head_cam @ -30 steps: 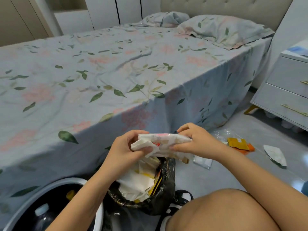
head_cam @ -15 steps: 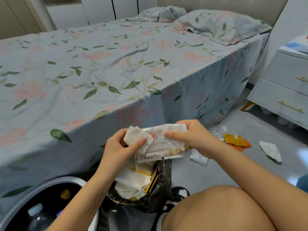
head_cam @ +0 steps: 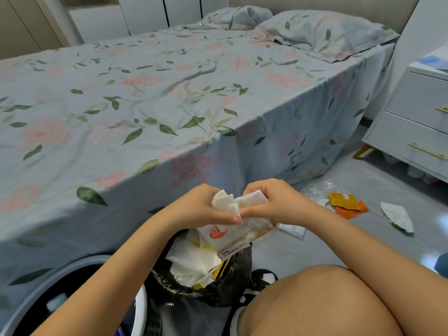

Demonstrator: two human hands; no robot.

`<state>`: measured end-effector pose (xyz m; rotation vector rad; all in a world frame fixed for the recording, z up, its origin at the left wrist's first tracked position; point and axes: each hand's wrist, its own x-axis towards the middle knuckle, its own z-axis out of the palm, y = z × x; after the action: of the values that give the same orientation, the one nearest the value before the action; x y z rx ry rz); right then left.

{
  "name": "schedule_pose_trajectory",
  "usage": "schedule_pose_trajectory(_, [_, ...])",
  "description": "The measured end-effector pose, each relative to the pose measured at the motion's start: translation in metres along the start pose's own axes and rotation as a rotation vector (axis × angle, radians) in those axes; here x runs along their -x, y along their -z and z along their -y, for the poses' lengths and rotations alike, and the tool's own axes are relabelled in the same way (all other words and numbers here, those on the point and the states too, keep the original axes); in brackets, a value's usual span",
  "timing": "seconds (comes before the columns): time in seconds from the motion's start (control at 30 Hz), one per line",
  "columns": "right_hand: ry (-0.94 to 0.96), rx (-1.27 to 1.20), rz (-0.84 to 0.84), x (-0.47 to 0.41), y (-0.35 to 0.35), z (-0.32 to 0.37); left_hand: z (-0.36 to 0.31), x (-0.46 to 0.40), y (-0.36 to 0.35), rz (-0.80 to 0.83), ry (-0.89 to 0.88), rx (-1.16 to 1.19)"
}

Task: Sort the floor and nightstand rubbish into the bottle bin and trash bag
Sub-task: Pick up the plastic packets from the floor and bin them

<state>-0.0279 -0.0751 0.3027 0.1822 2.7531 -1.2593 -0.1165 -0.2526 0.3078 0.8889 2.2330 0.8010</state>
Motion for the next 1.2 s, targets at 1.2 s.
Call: schedule_pose_trajectory(1.2, [-0.275,0.294,0.19,0.003,0.012,-0.08,0.188,-0.132,-0.154,0.176,0.779,-0.524])
